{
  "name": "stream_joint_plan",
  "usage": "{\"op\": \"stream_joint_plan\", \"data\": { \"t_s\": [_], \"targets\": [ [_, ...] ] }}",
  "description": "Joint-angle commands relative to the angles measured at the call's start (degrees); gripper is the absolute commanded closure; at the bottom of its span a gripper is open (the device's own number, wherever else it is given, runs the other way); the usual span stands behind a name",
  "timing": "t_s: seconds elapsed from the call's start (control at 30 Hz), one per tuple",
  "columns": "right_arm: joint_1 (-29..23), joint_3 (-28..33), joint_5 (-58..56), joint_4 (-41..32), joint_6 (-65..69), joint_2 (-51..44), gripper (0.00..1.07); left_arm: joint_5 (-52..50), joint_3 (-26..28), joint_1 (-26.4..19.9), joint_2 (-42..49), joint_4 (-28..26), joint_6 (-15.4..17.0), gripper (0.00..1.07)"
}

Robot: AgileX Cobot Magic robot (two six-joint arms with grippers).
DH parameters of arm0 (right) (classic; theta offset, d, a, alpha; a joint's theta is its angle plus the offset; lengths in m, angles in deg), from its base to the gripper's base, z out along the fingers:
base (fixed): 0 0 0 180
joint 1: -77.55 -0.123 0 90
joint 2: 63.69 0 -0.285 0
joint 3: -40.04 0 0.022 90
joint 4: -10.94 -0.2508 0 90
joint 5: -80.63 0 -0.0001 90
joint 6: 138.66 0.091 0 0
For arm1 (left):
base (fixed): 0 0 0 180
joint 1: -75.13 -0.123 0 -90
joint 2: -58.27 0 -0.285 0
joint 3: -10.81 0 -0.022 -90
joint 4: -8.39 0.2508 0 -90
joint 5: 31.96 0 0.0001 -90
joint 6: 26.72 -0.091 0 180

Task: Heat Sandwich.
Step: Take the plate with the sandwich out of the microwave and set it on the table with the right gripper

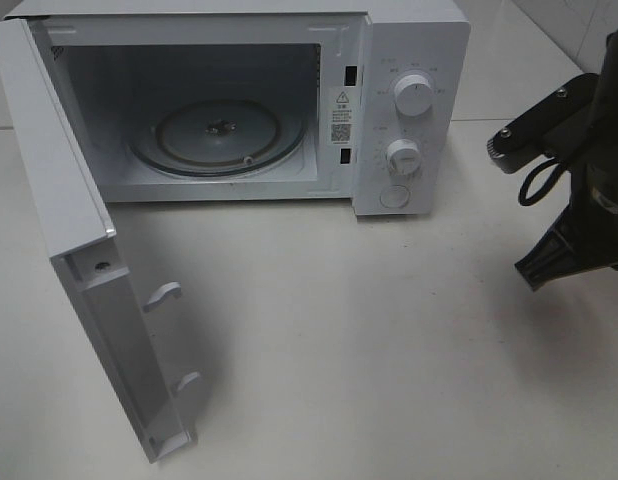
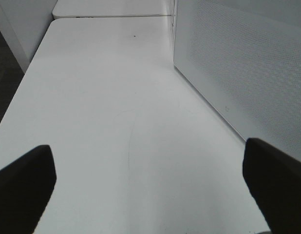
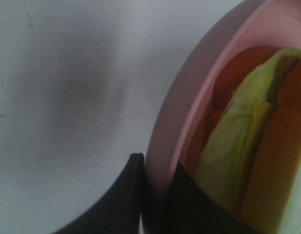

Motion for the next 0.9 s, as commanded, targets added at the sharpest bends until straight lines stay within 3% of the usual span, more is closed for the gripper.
{"op": "stream_joint_plan", "data": {
  "t_s": [0.03,0.4,0.9],
  "targets": [
    [0.4,-1.4,-2.1,0.4,1.2,2.1,1.05,-0.2,-0.2,-0.2,1.5,-0.3,0.0,0.07],
    [0.7,-1.5,-1.5,0.7,3.8,8.5,1.03,-0.2,-0.2,-0.2,1.5,-0.3,0.0,0.07],
    [8.3,-1.5,3.3,3.7,6.0,14.2,1.03,-0.2,-0.2,-0.2,1.5,-0.3,0.0,0.07]
  ]
}}
